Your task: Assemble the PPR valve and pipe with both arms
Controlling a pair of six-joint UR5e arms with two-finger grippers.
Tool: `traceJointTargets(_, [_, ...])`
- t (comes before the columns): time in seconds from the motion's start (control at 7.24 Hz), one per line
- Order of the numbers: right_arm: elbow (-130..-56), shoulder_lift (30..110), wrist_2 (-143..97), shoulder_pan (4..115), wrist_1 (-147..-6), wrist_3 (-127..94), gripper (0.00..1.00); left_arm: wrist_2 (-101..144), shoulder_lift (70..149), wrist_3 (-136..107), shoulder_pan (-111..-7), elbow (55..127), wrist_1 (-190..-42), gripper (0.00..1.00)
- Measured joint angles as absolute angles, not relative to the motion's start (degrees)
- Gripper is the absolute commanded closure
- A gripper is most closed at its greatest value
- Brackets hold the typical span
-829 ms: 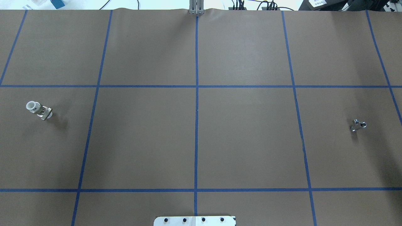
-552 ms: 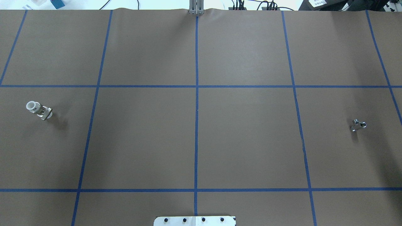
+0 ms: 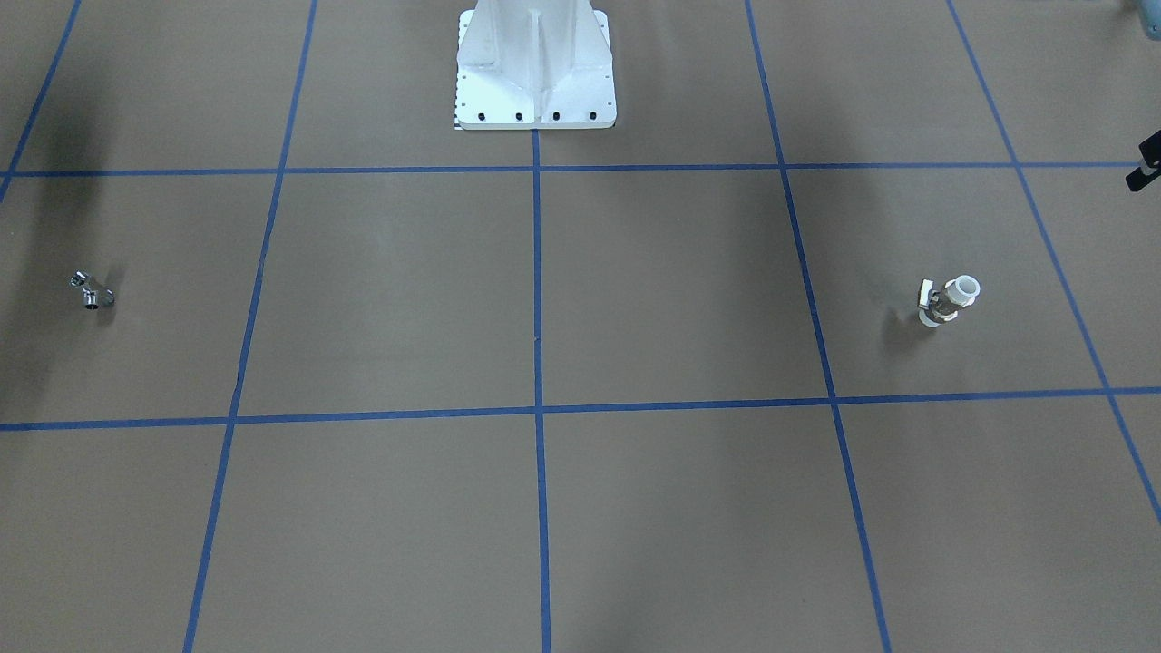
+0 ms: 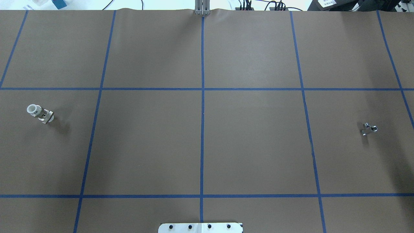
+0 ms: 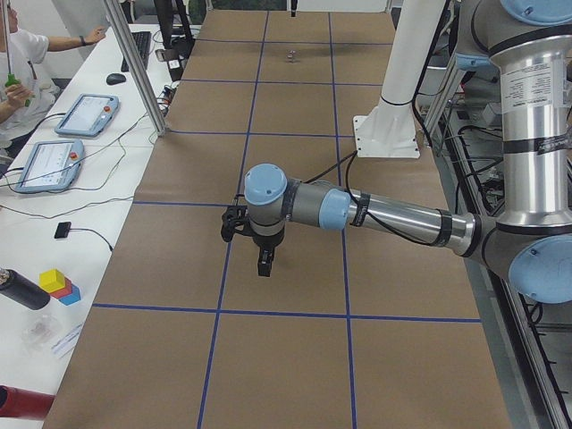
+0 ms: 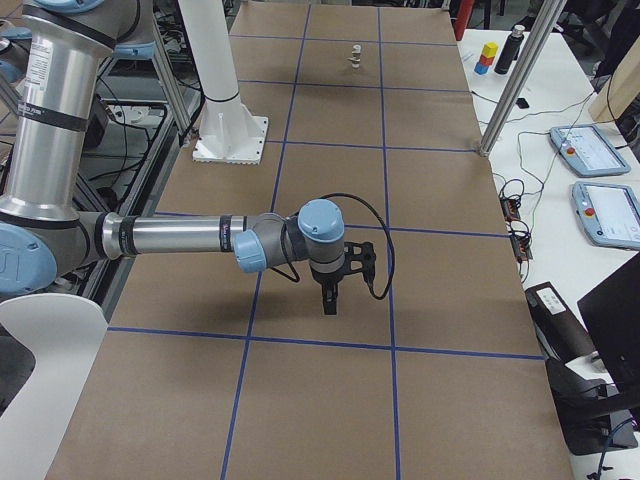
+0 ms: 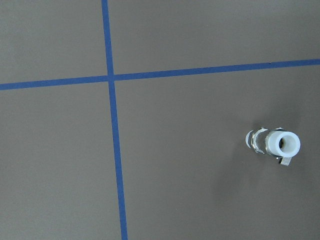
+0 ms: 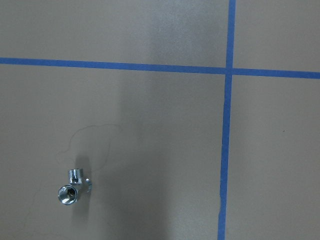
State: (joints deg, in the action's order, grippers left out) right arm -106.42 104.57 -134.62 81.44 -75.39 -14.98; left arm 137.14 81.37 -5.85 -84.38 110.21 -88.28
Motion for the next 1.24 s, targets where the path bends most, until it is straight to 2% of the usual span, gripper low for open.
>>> traceJointTargets(1.24, [-106.66,104.16,-137.87,81.32,-75.15,-16.48,0.00,137.79,81.69,-10.47,-82.27,112.33,-88.66,0.00])
